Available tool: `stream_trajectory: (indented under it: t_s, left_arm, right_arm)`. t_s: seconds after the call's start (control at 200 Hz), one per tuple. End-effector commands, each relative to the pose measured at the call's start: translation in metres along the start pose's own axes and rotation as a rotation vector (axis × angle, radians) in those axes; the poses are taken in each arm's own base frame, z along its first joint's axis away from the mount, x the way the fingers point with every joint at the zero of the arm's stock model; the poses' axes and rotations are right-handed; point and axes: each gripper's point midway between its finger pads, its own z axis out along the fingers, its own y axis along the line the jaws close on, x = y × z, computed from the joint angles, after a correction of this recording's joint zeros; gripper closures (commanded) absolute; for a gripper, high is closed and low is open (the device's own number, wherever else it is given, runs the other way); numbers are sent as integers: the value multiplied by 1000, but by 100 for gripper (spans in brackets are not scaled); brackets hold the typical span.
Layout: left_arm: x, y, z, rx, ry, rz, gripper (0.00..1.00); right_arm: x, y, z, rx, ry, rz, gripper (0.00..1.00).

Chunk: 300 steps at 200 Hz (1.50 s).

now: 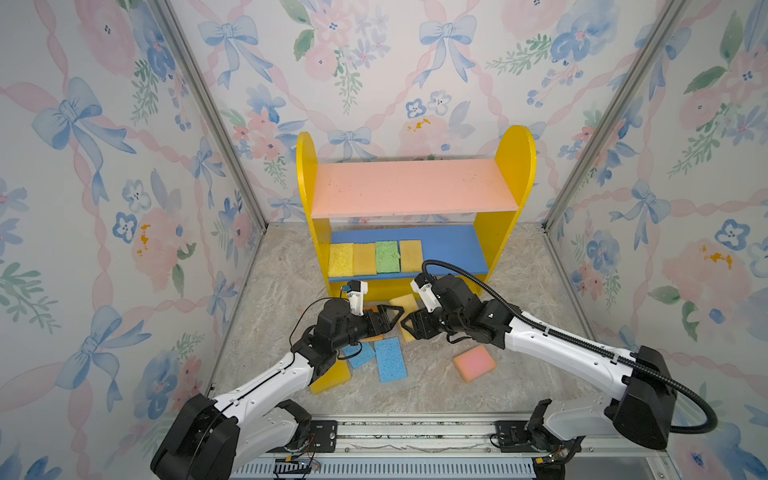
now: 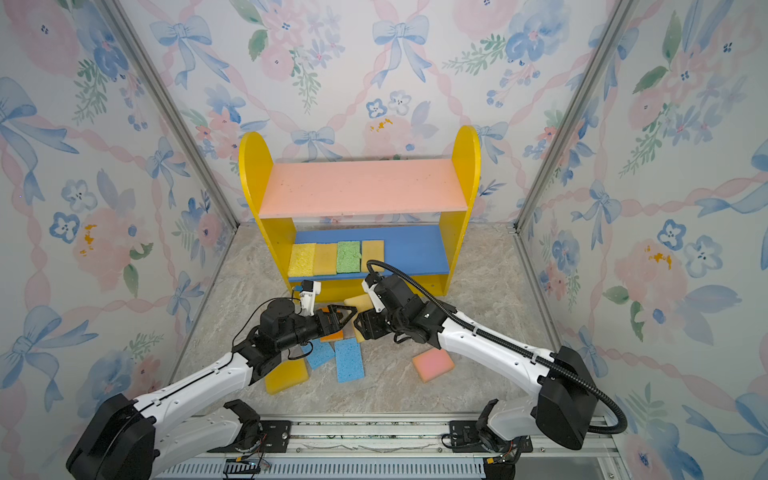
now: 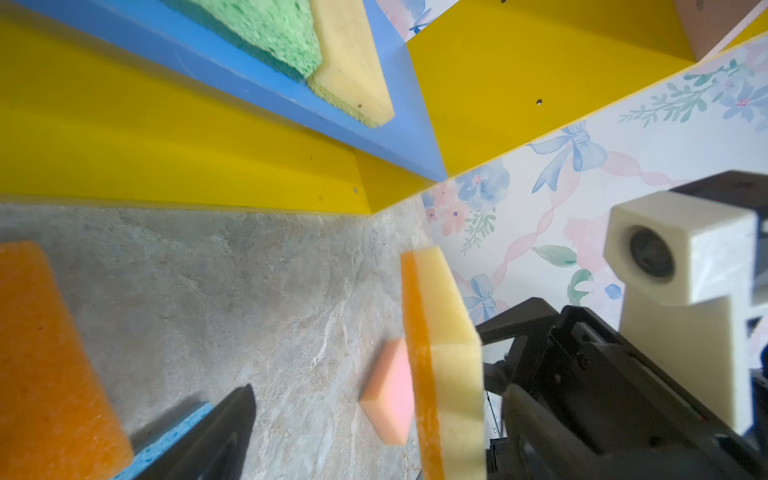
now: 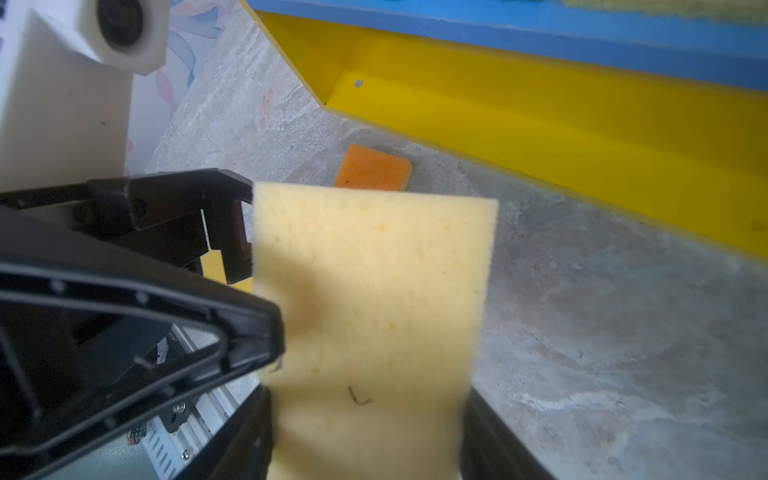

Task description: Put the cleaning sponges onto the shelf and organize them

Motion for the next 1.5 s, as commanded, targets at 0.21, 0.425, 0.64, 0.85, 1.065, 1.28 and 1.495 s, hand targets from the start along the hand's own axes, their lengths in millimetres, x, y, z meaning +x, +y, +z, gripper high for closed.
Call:
stream_trajectory:
  t_s: [0.21, 0.425, 0.64, 0.85, 1.065, 1.28, 1.495]
  left_arm:
    - [-7, -13, 2, 54, -26, -15, 53]
    - [-1, -11, 7, 62, 6, -19, 82]
    - [-9, -12, 1, 80, -3, -24, 83]
    - [-30, -29, -10, 162, 2, -34, 82]
    - [-47, -55, -19, 252, 3, -51, 81]
    - [-54, -76, -25, 338, -2, -79, 81]
    - [-55, -79, -27, 349, -9, -77, 81]
  right_arm:
    - [0, 19, 8, -49, 27, -48, 33]
    - [0, 10, 3, -39, 22, -17, 23]
    - [-14, -23, -34, -101, -78, 148, 16]
    - [-7, -38, -58, -261, -58, 294, 15]
    - [-12, -14, -68, -443, -69, 351, 16]
    - [-27, 9, -73, -551, -100, 327, 20]
    - [-30, 21, -69, -572, -79, 308, 28]
